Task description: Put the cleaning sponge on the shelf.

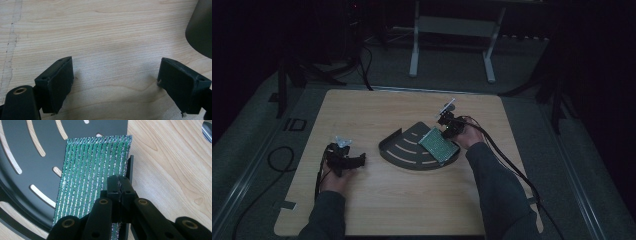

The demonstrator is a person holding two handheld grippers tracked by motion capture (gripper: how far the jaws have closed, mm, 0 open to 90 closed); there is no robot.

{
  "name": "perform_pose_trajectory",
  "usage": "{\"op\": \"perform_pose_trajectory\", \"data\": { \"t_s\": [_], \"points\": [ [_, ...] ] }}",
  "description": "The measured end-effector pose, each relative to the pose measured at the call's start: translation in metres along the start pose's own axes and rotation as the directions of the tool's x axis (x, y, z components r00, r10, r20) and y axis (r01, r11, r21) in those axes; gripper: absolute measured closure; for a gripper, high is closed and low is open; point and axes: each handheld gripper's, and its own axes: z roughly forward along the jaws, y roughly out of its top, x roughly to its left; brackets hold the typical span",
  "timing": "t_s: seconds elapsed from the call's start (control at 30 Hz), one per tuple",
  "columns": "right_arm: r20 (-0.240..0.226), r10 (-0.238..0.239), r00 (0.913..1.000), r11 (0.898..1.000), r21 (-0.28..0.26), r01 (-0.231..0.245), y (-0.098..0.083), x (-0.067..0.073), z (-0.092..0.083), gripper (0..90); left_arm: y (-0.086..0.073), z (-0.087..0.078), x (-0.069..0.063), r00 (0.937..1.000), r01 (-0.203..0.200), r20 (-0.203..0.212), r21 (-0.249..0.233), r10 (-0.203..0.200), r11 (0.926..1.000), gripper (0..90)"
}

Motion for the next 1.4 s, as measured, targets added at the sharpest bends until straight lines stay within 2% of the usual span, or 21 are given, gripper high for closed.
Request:
{"op": "perform_pose_trajectory", "data": {
  "t_s": [0.5,1.0,1.2,1.27,1.4],
  "points": [
    [0.019,-0.007,0.9998,1.0,-0.002,0.007,-0.001,-0.002,-0.002,89.1,0.0,0.0,0.0,1.0,0.0,0.0,0.0,0.0,1.0,13.7],
    [0.027,0.051,0.9983,0.997,-0.063,-0.049,-0.017,-0.014,-0.014,72.0,0.0,0.0,0.0,1.0,0.0,0.0,0.0,0.0,1.0,13.7],
    [0.054,0.097,0.9938,0.989,-0.116,-0.091,-0.025,-0.018,-0.021,62.9,0.0,0.0,0.0,1.0,0.0,0.0,0.0,0.0,1.0,13.7],
    [0.07,0.13,0.9891,0.983,-0.14,-0.119,-0.029,-0.022,-0.023,61.2,0.0,0.0,0.0,1.0,0.0,0.0,0.0,0.0,1.0,13.7],
    [0.068,0.194,0.9786,0.967,-0.18,-0.18,-0.038,-0.031,-0.03,55.8,0.0,0.0,0.0,1.0,0.0,0.0,0.0,0.0,1.0,13.7]
  ]
}}
